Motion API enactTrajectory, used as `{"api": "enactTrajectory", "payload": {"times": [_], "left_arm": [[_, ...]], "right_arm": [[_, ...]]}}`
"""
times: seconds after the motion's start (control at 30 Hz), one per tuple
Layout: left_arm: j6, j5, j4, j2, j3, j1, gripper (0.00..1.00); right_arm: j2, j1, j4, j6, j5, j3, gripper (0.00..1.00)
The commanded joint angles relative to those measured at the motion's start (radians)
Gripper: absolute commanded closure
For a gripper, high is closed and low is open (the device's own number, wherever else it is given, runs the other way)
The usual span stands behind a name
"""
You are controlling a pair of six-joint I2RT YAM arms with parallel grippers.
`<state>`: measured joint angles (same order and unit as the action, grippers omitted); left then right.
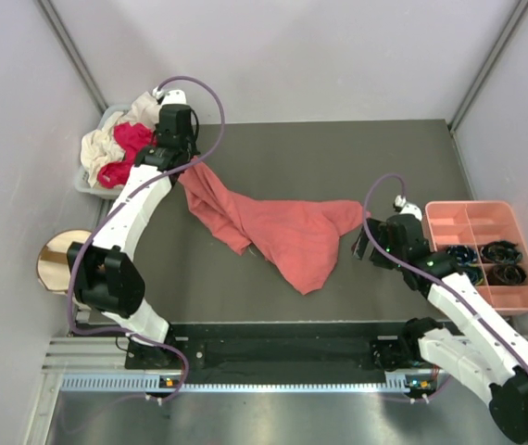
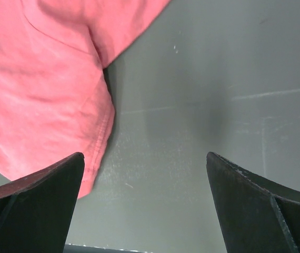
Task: Fold and stack the t-shirts
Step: Move the tshirt to the center of the board, then flatten out the tshirt
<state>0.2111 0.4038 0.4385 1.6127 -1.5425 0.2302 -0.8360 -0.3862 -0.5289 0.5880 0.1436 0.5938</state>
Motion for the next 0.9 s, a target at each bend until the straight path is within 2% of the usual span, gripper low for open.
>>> {"api": "enactTrajectory", "payload": {"times": [0.0, 0.23, 0.37, 0.53, 0.73, 0.8, 0.83, 0.87], "left_arm": [[0.011, -0.013, -0.069, -0.050, 0.008, -0.005, 1.00], [0.020, -0.028, -0.075, -0.080, 0.050, -0.005, 1.00], [0.019, -0.022, -0.081, -0.094, 0.081, -0.005, 1.00], [0.014, -0.014, -0.084, -0.114, 0.101, -0.005, 1.00], [0.014, -0.017, -0.087, -0.126, 0.119, -0.005, 1.00], [0.013, -0.016, -0.089, -0.129, 0.127, -0.005, 1.00], [0.013, -0.016, -0.090, -0.129, 0.130, -0.005, 1.00], [0.013, -0.014, -0.090, -0.129, 0.131, -0.005, 1.00]], "right_arm": [[-0.051, -0.008, 0.174, 0.035, -0.056, -0.049, 0.01], [-0.216, -0.008, 0.367, 0.053, -0.114, -0.054, 0.05], [-0.327, -0.010, 0.441, 0.050, -0.139, -0.014, 0.12], [-0.466, -0.008, 0.510, 0.061, -0.214, 0.020, 0.16], [-0.557, -0.010, 0.567, 0.061, -0.240, 0.043, 0.29], [-0.574, -0.010, 0.575, 0.061, -0.251, 0.050, 0.44], [-0.578, -0.010, 0.584, 0.061, -0.256, 0.051, 0.62], [-0.587, -0.008, 0.589, 0.061, -0.259, 0.052, 0.71]]}}
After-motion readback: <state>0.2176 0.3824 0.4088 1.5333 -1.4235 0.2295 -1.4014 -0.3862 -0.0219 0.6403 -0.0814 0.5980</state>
